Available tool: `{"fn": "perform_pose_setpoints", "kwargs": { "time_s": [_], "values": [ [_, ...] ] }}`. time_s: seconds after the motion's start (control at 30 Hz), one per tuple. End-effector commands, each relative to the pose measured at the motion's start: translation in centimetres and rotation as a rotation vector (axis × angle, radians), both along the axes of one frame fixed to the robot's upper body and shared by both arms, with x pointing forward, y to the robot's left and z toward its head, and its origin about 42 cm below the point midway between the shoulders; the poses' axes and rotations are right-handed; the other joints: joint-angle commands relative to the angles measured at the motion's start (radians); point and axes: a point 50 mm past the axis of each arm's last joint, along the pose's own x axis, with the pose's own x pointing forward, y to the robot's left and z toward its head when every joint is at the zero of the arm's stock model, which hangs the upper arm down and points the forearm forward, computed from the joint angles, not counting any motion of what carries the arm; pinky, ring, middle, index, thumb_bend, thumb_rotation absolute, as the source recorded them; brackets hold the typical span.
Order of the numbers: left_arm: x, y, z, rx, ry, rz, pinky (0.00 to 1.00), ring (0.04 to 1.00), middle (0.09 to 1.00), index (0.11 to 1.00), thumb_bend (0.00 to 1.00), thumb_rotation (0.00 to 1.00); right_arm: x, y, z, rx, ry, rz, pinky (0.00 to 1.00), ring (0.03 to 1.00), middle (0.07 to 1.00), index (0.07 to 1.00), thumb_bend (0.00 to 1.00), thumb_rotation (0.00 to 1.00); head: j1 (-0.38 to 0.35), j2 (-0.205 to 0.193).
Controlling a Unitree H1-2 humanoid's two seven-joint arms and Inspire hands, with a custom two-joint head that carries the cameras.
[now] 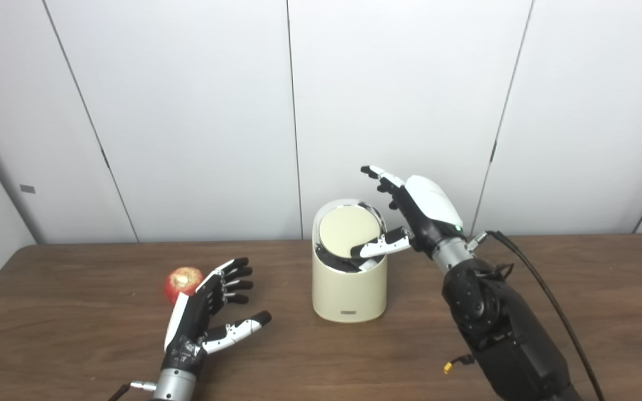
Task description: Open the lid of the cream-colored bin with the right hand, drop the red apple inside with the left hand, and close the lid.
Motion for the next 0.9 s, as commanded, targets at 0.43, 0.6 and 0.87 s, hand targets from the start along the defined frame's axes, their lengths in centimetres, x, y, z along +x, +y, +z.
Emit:
{"fn": "perform_pose_setpoints", "kwargs": {
  "time_s": [0.43,0.6,0.87],
  "values": [
    [0.2,-0.6,0.6,-0.011,-0.042,-0.011,0.64,0.735,0.796,0.832,0.73,0.10,1.5,1.7,2.6,-0.011,-0.066,0.026,0.64,0.811,0.901,0.900,0.79,0.21,0.000,0.007],
    [0.2,-0.5,0.6,-0.010,-0.040,-0.011,0.64,0.732,0.797,0.830,0.73,0.10,1.9,1.8,2.6,-0.020,-0.062,0.008,0.64,0.813,0.899,0.898,0.79,0.22,-0.002,0.009],
    [0.1,-0.5,0.6,-0.011,-0.039,-0.016,0.62,0.723,0.796,0.829,0.73,0.08,2.7,1.7,2.7,-0.061,-0.031,-0.012,0.64,0.817,0.897,0.901,0.79,0.24,-0.002,0.011]
  ]
}}
